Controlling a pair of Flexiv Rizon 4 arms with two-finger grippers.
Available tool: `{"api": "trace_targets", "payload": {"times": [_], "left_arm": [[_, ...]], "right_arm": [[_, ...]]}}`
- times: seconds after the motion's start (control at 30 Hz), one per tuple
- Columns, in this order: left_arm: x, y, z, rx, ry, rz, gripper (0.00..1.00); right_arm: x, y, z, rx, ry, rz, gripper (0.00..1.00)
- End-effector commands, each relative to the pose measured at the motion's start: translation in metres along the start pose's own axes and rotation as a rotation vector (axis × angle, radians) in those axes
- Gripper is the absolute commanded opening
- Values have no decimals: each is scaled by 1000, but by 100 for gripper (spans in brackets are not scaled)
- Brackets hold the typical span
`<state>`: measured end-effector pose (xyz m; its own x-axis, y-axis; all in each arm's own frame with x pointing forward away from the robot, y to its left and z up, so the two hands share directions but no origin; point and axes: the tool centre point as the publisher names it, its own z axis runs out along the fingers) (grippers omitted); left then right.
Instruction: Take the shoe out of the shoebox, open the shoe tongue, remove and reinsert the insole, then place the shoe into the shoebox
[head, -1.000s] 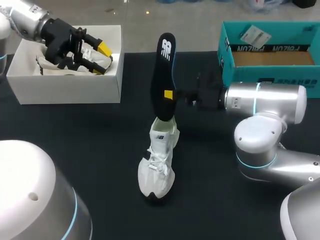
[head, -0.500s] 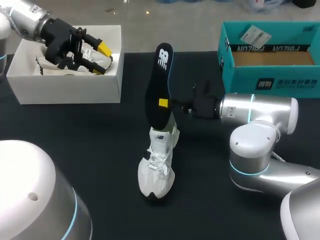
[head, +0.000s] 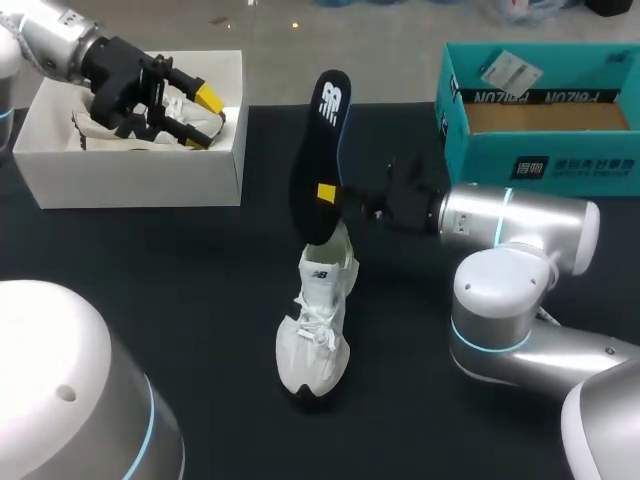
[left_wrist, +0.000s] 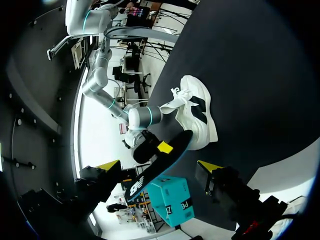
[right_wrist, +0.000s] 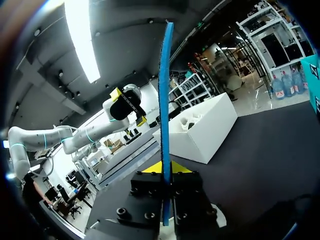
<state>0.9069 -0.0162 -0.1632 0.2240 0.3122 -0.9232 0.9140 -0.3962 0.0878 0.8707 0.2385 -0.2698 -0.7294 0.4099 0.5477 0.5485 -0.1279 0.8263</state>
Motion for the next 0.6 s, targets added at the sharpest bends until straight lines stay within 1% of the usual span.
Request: {"api": "trace_targets", "payload": {"times": [0.03,0.1,0.2,0.33,0.43,0.53,0.6], "left_arm": [[0,0,-1,2,3,1,100],[0,0,-1,2,3,1,100],[0,0,-1,2,3,1,100],[0,0,-1,2,3,1,100],[0,0,-1,2,3,1,100],[0,0,-1,2,3,1,100],[0,0,-1,2,3,1,100]], "right_arm": [[-2,2,8,-5,1,-3,0],[-3,-3,12,6,8,8,0],[1,-12,16,26,18,30,0],[4,-28,15,45,27,65,0],[7,-35,14,56,28,80,0],[8,-34,12,54,23,83,0],[8,-27,11,35,18,70,0]]}}
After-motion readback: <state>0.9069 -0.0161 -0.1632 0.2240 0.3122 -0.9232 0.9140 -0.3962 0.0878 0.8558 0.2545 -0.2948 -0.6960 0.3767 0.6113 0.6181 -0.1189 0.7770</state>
